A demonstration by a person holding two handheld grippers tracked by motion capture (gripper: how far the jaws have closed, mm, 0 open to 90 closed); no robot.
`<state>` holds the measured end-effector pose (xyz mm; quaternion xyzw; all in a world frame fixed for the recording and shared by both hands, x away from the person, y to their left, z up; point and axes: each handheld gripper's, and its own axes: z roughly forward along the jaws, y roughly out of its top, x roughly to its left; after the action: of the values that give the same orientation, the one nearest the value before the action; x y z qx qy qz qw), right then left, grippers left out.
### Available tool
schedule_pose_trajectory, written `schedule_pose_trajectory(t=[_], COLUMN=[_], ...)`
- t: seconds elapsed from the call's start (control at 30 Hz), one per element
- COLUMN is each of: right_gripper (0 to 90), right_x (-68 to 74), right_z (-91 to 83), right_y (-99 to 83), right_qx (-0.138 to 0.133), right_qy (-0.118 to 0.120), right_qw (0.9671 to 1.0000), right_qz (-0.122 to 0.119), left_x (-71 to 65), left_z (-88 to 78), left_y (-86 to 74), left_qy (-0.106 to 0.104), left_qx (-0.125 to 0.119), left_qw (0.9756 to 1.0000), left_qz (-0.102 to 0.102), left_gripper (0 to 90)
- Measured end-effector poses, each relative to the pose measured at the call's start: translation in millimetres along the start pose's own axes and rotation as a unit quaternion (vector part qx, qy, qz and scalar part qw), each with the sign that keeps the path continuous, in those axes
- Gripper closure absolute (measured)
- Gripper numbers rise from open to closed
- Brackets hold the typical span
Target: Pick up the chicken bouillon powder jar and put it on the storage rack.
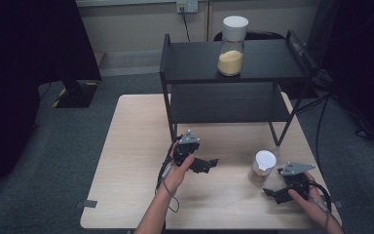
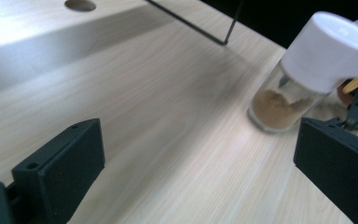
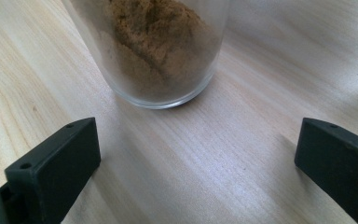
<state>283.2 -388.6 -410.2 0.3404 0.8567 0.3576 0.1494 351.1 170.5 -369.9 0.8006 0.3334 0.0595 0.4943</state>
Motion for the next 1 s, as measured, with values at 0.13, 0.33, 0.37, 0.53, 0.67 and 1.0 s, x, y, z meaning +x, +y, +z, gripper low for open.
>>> schedule_pose_trajectory(t=[0.13, 0.33, 0.37, 0.53, 0.67, 1.0], right_gripper=[0.0, 0.0, 0.0, 0.0, 0.0, 0.0], right_x=[0.0, 0.0, 0.0, 0.0, 0.0, 0.0], right_z=[0.0, 0.0, 0.0, 0.0, 0.0, 0.0], right_y=[0.0, 0.0, 0.0, 0.0, 0.0, 0.0], right_qx=[0.0, 0.0, 0.0, 0.0, 0.0, 0.0], right_qy=[0.0, 0.0, 0.0, 0.0, 0.0, 0.0], right_qw=[1.0, 1.0, 1.0, 1.0, 1.0, 1.0], right_qz=[0.0, 0.0, 0.0, 0.0, 0.0, 0.0], left_x=[3.4, 8.2, 8.9, 8.8, 10.1, 15.4], left_z=[-3.5, -11.8, -13.5, -20.2, -25.6, -37.6], left_y=[-11.4, -26.6, -29.2, -40.1, -47.5, -67.9], left_qy=[0.003, 0.017, 0.02, 0.039, 0.048, 0.064], left_qx=[-0.001, 0.004, 0.004, 0.01, 0.012, 0.021], left_qw=[0.9999, 0.9996, 0.9995, 0.9989, 0.9984, 0.9968], left_qz=[-0.01, -0.021, -0.023, -0.024, -0.027, -0.043], left_gripper=[1.6, 1.6, 1.6, 1.6, 1.6, 1.6])
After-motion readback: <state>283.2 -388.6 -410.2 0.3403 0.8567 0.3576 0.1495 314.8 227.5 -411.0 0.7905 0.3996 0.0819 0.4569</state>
